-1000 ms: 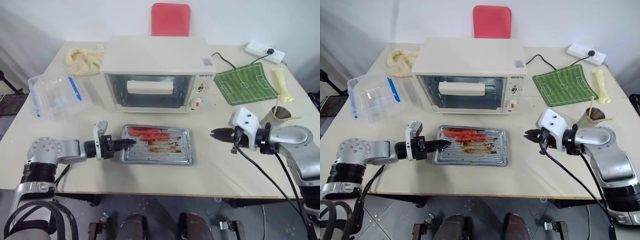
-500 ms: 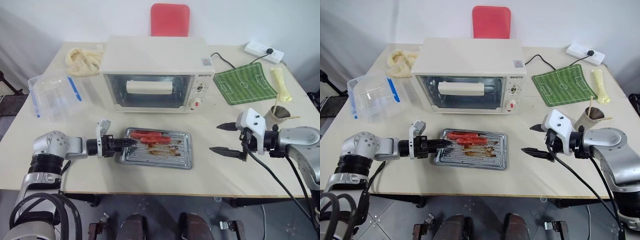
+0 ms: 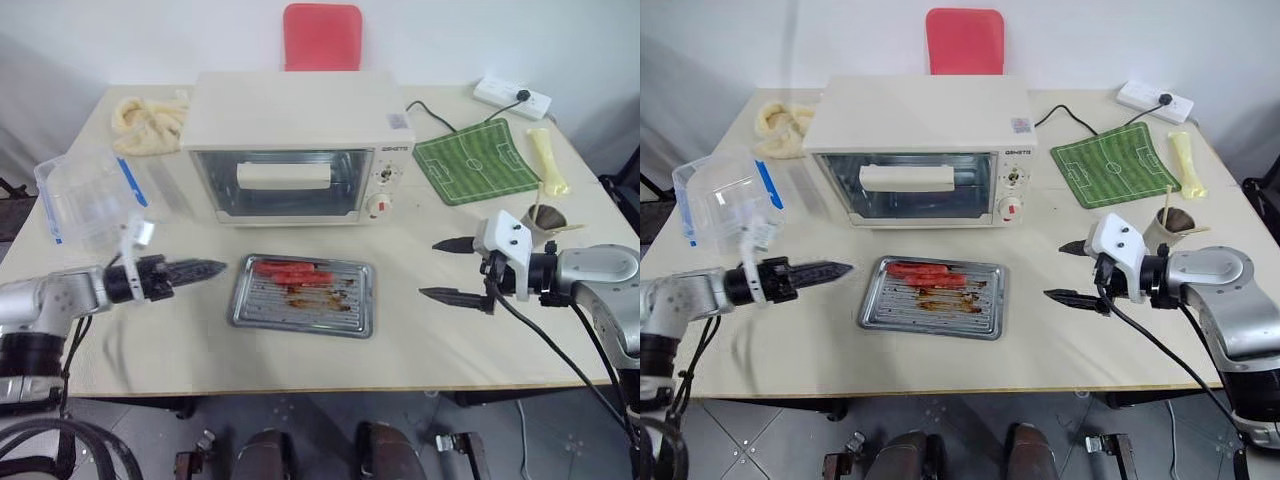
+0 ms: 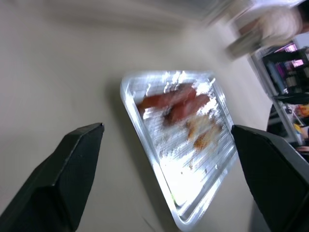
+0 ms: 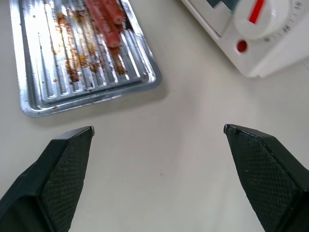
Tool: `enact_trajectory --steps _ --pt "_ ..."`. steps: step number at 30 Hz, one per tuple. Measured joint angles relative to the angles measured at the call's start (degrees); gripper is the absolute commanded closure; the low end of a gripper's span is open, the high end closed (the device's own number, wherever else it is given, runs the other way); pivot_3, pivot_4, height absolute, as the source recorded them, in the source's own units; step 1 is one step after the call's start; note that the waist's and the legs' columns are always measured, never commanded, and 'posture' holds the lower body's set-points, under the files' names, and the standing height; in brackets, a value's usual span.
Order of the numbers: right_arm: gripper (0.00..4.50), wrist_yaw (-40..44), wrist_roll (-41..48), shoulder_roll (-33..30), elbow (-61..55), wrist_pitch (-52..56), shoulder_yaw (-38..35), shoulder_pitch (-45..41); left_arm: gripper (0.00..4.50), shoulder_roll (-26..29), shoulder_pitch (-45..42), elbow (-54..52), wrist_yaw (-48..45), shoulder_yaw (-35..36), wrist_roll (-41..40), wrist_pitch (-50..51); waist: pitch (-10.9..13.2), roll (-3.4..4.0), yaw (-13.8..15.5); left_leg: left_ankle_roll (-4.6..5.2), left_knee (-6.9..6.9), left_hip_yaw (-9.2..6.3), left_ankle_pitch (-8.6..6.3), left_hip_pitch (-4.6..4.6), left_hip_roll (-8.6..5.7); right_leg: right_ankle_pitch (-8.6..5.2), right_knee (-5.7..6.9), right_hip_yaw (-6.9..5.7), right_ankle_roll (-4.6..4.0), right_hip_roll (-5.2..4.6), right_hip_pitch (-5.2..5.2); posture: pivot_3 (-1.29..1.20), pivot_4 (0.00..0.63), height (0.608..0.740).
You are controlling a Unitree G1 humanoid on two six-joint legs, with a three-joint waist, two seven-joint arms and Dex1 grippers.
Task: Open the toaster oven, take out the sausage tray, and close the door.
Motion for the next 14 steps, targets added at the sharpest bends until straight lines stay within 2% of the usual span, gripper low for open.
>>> enact_trajectory --steps 2,5,9,14 --pt "0.00 0.94 0.55 0.75 0.49 -1.57 -0.06 0.35 0.01 -0.44 4.02 -1.62 -1.63 1.43 4.13 -11.60 0.00 0.00 0.17 0.02 -0.01 0.01 -0.01 0.00 -0.02 0.02 -0.03 -0.02 0.04 -0.04 0.01 0.00 0.150 0.740" --pt "0.00 1.16 0.49 2.14 2.29 -5.11 -0.19 2.61 0.01 -0.31 9.83 -2.53 -5.76 1.18 8.29 -20.22 0.01 -0.03 0.26 0.07 0.02 0.01 -0.04 -0.04 -0.05 0.05 -0.06 -0.07 0.08 -0.07 0.02 0.00 0.150 0.740" --pt "0.00 -1.17 -0.28 4.14 4.21 -7.82 -0.23 5.66 0.01 -0.30 12.16 -1.87 -14.67 1.89 7.44 -23.62 0.04 -0.05 0.19 0.12 0.09 0.06 -0.07 -0.05 -0.02 0.04 -0.02 -0.09 0.08 -0.09 0.01 0.00 0.150 0.740" --pt "0.00 -8.01 1.54 10.62 3.71 -9.55 -5.48 12.51 0.01 -1.80 12.24 -0.51 -13.05 4.72 7.78 -27.86 0.04 -0.05 0.16 0.14 0.10 0.02 -0.10 -0.03 -0.02 0.07 0.08 -0.11 0.13 -0.13 0.01 0.00 0.150 0.740"
